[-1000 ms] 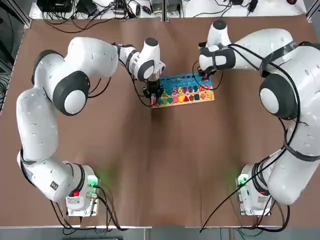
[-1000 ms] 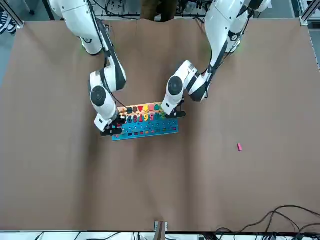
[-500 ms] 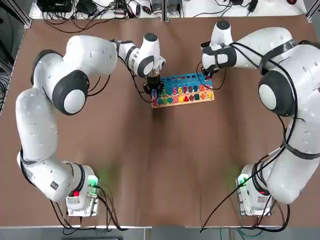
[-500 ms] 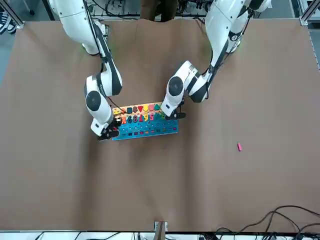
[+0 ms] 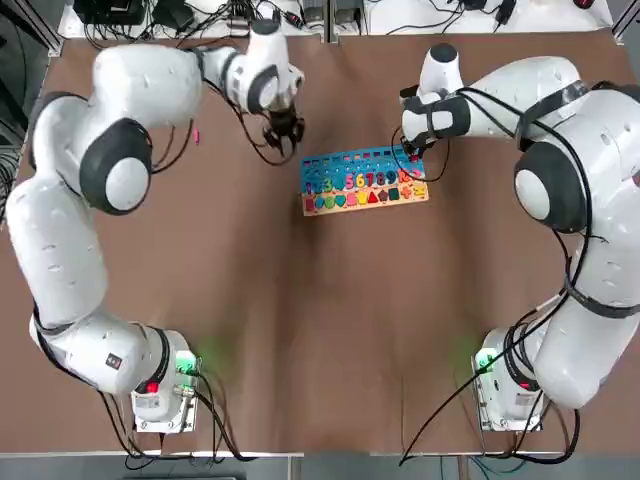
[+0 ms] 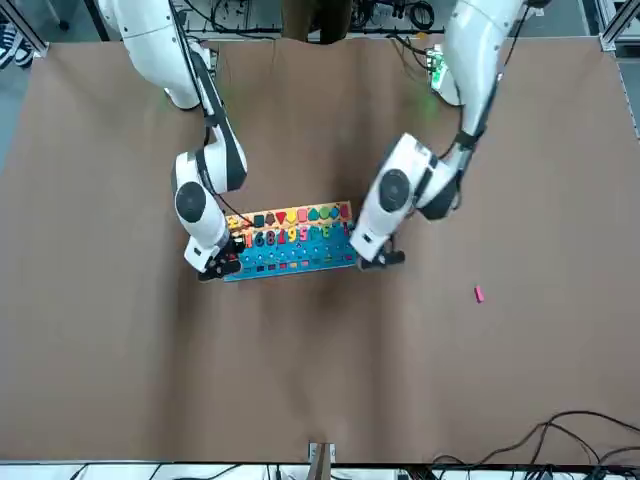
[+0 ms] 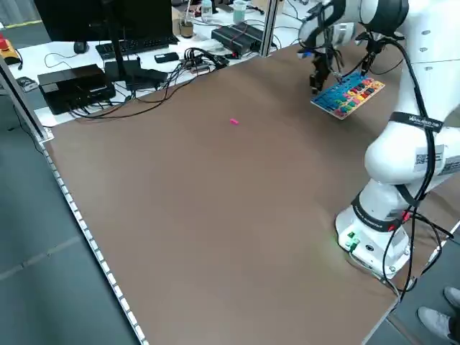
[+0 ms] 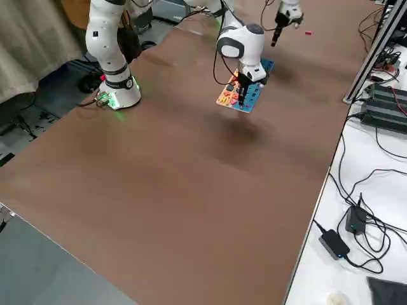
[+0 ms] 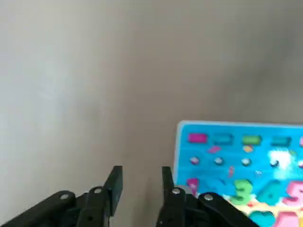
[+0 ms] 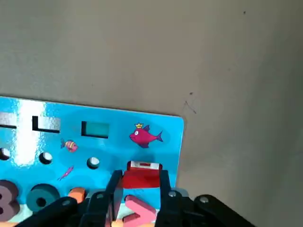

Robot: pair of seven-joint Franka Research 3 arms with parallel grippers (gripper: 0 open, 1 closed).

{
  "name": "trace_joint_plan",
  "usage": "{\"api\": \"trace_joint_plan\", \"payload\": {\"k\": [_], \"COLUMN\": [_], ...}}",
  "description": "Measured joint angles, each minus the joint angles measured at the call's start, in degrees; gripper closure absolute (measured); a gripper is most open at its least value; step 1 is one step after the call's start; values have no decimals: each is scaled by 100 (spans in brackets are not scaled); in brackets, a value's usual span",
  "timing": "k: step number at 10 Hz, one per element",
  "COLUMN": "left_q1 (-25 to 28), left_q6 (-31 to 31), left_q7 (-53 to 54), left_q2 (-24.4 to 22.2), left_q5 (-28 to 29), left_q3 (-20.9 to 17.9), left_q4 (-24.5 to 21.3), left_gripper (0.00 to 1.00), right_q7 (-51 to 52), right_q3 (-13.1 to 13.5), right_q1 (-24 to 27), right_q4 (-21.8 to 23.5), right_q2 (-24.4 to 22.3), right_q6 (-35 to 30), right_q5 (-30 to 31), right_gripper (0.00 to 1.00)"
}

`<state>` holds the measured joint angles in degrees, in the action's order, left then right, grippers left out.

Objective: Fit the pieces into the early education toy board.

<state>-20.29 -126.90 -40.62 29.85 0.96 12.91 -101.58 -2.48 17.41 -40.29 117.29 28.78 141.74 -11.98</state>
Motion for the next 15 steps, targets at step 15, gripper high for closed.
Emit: {"api": "trace_joint_plan", "payload": {"k": [15], "left_q1": [2984], "left_q6": [-675], "left_q7": [1514], "left_q2": [479], "left_q5": [1356], "left_q3": [-22], "left_q4": [-252], "left_gripper": [52], "right_q7": [1], "right_q3": [-5], "right_q1": [-16], "right_q4": [-16], "right_q2": [101], "right_q6": [102], "right_q5": [0], "right_gripper": [65]}}
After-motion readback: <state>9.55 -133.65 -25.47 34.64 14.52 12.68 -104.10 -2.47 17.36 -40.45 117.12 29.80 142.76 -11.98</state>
